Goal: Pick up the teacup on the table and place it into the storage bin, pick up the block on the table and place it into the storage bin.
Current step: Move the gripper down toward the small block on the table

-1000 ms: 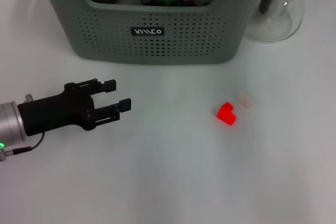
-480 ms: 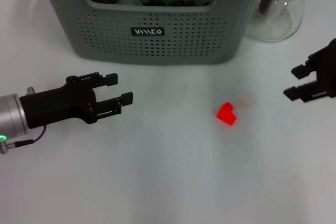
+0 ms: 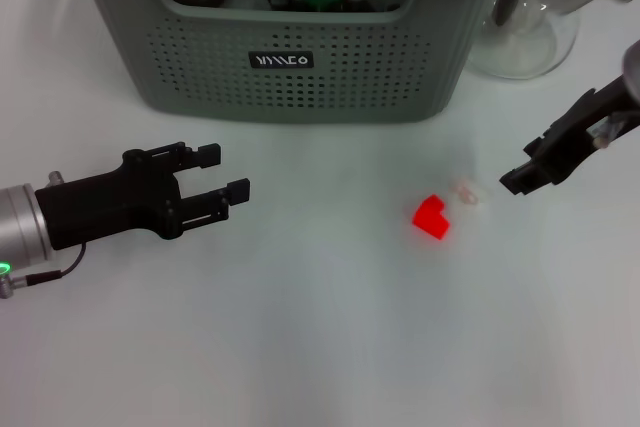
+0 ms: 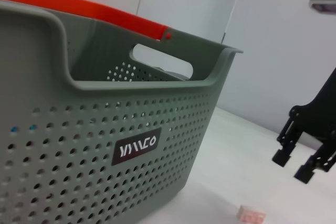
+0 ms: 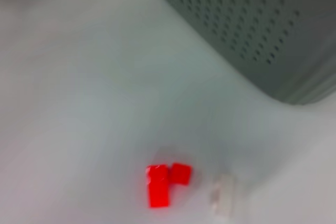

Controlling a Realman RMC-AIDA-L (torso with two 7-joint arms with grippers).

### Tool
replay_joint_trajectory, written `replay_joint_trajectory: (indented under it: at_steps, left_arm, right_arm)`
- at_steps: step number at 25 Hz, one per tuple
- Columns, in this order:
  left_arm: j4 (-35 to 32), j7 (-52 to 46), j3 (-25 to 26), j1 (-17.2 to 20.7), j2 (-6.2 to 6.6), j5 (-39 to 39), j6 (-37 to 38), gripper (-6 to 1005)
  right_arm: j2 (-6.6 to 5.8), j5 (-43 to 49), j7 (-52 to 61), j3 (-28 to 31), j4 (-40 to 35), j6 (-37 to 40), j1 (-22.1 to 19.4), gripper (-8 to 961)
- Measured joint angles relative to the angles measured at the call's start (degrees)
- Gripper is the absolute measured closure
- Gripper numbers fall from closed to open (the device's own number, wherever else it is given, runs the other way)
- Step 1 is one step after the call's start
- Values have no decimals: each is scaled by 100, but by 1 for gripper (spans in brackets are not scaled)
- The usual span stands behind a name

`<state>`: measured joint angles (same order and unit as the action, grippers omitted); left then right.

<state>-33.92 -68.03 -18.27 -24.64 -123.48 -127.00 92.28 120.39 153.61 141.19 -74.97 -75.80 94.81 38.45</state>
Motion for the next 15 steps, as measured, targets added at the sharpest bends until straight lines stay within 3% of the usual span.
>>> replay_joint_trajectory:
  at_steps: [10,15]
  left_arm:
    - [9,0,-2,-5,-10,-1,-128,330]
    - [17,0,-2,-7,-9,0,-199,330]
  right_arm:
    - [4,-192,73,-800,434,-1318,-269,448]
    - [2,-365,80,-891,912,-1749,-324,463]
